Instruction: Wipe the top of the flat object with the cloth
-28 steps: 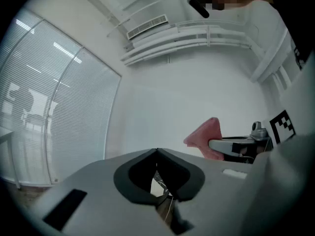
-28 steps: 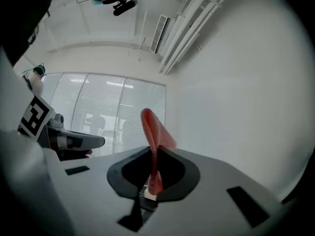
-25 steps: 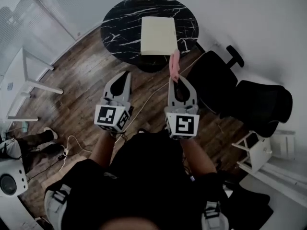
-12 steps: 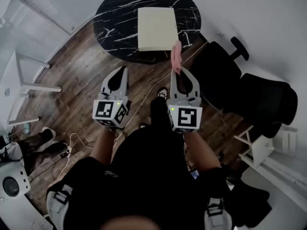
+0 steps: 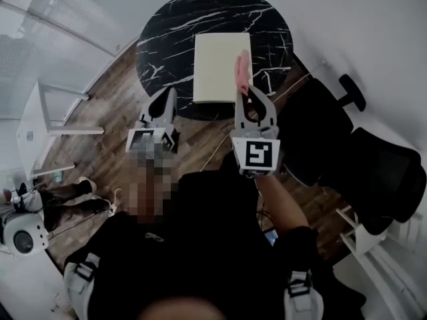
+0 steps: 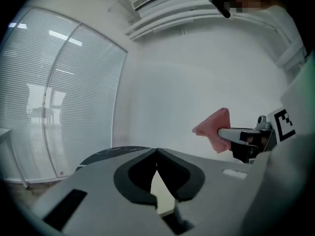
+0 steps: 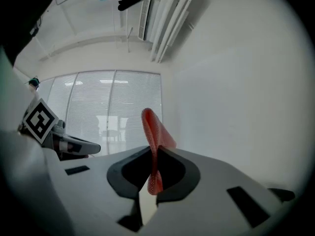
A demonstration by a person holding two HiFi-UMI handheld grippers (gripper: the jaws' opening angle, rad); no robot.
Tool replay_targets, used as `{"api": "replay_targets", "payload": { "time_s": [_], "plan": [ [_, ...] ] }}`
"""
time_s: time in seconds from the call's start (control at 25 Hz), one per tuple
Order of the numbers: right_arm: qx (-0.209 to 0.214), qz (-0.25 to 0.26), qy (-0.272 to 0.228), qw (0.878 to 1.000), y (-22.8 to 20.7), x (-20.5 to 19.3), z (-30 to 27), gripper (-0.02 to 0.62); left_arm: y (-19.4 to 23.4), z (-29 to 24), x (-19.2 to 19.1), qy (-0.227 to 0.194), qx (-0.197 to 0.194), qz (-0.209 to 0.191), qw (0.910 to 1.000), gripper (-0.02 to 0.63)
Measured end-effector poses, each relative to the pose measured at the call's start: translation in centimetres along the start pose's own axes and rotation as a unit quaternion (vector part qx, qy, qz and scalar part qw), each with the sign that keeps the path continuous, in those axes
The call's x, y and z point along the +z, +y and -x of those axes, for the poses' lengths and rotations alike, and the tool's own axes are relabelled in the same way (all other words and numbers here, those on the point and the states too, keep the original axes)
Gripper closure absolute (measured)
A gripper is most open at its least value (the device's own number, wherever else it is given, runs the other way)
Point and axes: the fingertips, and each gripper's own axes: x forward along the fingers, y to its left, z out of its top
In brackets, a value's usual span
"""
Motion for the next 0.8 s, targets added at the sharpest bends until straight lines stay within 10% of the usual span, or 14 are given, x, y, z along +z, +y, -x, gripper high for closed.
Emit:
{"api": "replay_targets", "payload": {
  "time_s": [0.28, 0.8],
  "plan": [
    [0.011, -0.013, 0.103, 0.995, -4.2, -7.3, -4.1, 0.584, 0.8, -6.1, -3.5, 0.059, 0.002, 0.020, 0.9981, 0.607],
    [-0.002, 0.026, 0.356, 0.934, -4.2, -26.6, -6.7, 0.583, 5.5, -12.5, -14.8, 0.175, -0.013, 0.066, 0.9822, 0.607]
  ]
}}
